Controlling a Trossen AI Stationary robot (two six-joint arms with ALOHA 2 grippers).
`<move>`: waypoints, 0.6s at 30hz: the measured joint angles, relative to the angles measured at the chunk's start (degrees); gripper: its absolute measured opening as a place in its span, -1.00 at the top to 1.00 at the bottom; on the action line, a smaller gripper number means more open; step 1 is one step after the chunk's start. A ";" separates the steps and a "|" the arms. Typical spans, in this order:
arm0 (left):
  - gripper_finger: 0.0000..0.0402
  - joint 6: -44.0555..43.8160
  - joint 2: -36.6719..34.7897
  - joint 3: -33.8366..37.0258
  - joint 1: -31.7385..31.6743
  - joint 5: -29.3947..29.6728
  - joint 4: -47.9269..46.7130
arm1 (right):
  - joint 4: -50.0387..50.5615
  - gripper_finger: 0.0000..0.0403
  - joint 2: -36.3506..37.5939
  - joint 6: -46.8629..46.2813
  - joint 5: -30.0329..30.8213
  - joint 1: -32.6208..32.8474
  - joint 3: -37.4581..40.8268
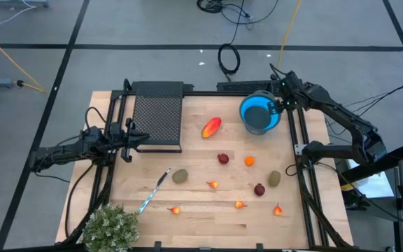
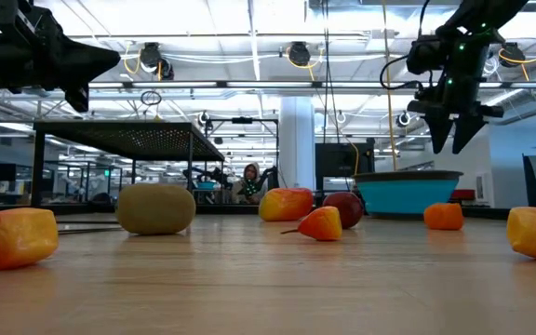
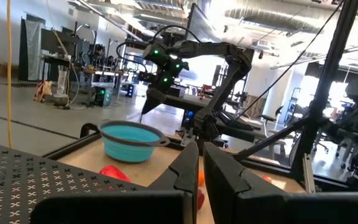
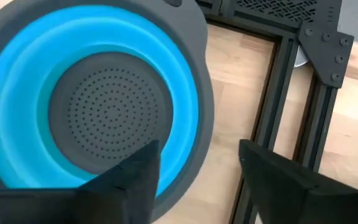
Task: Pick & Place Fruit
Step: Put the blue strainer bowl on the shelf
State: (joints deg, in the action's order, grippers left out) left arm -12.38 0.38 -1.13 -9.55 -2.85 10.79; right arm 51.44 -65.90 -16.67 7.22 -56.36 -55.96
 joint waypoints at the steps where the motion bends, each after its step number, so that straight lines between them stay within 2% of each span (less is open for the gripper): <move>1: 0.88 0.00 0.00 0.00 0.01 0.02 0.00 | -0.71 -0.17 -0.40 0.01 0.00 0.00 0.19; 8: 0.88 -0.02 0.00 0.00 -0.01 0.02 -0.02 | -3.83 -0.35 -2.80 -0.15 0.19 -0.02 2.84; 18: 0.88 -0.04 0.00 0.00 0.01 0.02 0.00 | -10.41 -0.29 -3.46 -3.56 1.92 -0.31 6.04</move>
State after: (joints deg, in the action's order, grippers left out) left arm -12.43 0.38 -1.13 -9.54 -2.83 10.79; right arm 41.03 -69.36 -20.23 9.15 -56.66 -49.92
